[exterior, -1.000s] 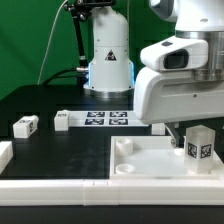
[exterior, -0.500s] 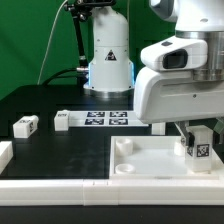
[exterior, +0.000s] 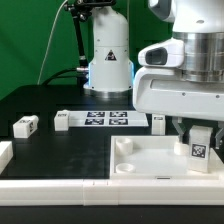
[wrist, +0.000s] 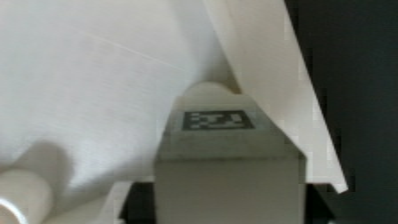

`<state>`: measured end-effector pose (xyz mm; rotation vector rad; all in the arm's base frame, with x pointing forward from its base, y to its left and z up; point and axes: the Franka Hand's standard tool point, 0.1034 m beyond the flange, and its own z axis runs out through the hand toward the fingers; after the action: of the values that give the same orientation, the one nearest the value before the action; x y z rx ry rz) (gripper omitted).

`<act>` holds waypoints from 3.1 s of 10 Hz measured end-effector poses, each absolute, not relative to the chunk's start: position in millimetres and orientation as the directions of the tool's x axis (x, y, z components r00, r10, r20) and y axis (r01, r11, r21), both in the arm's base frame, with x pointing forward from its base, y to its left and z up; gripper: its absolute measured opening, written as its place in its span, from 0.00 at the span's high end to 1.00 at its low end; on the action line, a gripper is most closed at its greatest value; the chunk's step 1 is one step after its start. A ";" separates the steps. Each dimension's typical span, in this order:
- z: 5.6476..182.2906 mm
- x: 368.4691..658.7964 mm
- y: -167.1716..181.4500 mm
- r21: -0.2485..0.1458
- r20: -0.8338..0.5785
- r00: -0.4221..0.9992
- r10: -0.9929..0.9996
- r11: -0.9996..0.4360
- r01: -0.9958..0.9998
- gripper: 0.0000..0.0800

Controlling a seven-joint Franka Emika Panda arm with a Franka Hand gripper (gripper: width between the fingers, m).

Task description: Assemble one leg

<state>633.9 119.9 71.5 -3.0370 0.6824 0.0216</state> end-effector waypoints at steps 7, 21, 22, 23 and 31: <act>70.9 634.0 117.5 -0.014 -0.044 0.496 -0.867 -0.496 -0.868 0.64; 71.7 634.1 125.4 -0.036 0.000 0.999 0.054 -0.998 0.054 0.19; 71.7 634.2 124.8 -0.036 0.002 0.995 0.097 -0.995 0.097 0.19; 71.6 634.3 124.5 -0.036 0.003 0.993 0.119 -0.992 0.119 0.23; 71.5 634.7 121.6 -0.047 -0.009 0.990 -0.142 -0.989 -0.142 0.64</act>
Offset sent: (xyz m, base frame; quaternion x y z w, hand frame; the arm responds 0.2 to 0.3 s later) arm 0.0028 0.0063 -0.0006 -0.0114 -0.0138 0.3568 0.9340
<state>634.7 121.6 71.5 -3.0866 0.2204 0.0089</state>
